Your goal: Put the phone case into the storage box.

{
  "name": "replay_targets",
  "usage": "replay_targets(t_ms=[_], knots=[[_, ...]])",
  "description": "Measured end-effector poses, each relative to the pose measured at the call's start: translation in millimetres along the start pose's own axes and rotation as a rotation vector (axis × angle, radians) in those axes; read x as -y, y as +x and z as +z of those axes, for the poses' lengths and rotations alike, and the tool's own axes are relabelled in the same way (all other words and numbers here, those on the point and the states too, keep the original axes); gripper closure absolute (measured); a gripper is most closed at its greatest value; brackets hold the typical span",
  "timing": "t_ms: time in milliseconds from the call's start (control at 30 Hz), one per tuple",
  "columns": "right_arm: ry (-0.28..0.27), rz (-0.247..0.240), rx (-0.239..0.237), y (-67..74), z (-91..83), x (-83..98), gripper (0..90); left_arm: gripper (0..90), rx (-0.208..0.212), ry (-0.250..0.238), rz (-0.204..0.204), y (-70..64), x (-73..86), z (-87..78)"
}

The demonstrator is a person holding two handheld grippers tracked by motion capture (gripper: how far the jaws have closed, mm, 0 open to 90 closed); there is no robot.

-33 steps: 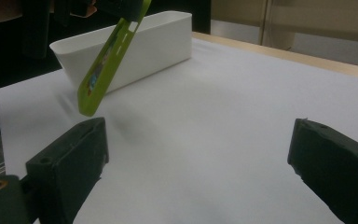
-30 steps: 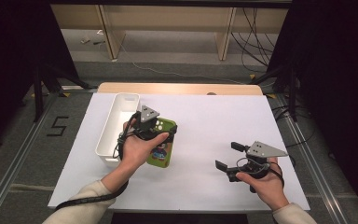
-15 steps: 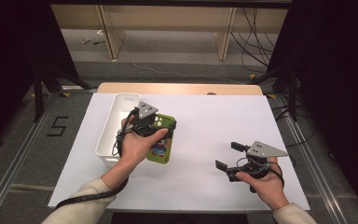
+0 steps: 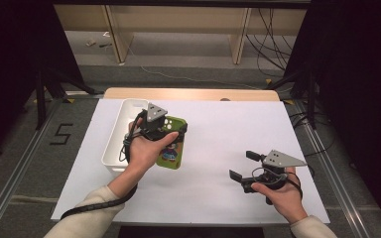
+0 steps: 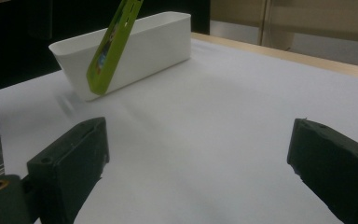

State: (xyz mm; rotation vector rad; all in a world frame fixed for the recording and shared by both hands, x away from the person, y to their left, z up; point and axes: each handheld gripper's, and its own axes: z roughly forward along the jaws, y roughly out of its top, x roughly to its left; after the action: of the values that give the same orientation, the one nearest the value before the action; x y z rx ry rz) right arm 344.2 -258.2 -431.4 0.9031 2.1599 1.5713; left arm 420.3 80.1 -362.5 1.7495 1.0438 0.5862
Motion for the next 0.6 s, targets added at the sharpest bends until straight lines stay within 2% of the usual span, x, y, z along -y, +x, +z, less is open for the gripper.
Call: replay_targets(t_ms=[600], knots=[[0.0, 0.001, -0.002, -0.1, 0.2, 0.1, 6.6, 16.2, -0.018, -0.014, -0.056, 9.4, -8.7, -2.5]])
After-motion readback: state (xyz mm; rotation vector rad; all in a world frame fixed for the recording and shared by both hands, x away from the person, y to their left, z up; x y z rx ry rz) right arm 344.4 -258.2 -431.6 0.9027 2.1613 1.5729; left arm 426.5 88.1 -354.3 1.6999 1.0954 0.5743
